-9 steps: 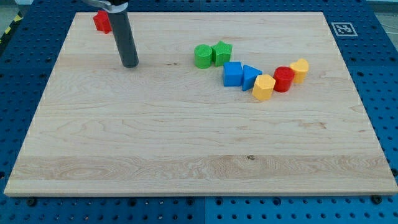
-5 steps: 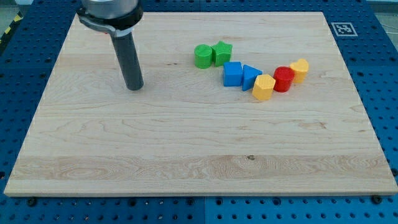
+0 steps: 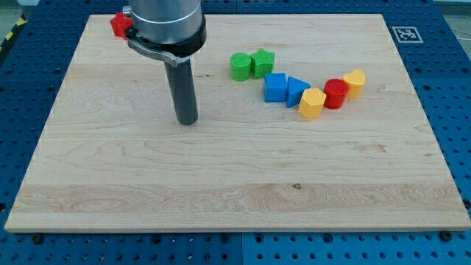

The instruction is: Move the yellow hexagon to the top right of the blue triangle

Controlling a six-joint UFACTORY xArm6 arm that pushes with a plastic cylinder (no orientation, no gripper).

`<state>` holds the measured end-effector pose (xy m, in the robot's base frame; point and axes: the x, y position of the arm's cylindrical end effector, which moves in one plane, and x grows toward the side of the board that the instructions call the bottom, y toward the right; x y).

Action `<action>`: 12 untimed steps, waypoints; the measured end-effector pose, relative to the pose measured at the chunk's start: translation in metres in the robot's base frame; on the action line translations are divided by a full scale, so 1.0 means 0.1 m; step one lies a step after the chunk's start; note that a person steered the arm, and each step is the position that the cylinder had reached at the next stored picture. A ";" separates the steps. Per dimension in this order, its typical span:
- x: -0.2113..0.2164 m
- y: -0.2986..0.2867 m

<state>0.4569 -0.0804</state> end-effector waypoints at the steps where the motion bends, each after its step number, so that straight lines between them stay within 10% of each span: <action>1: 0.00 0.00; 12: 0.39 1.40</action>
<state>0.4961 0.0592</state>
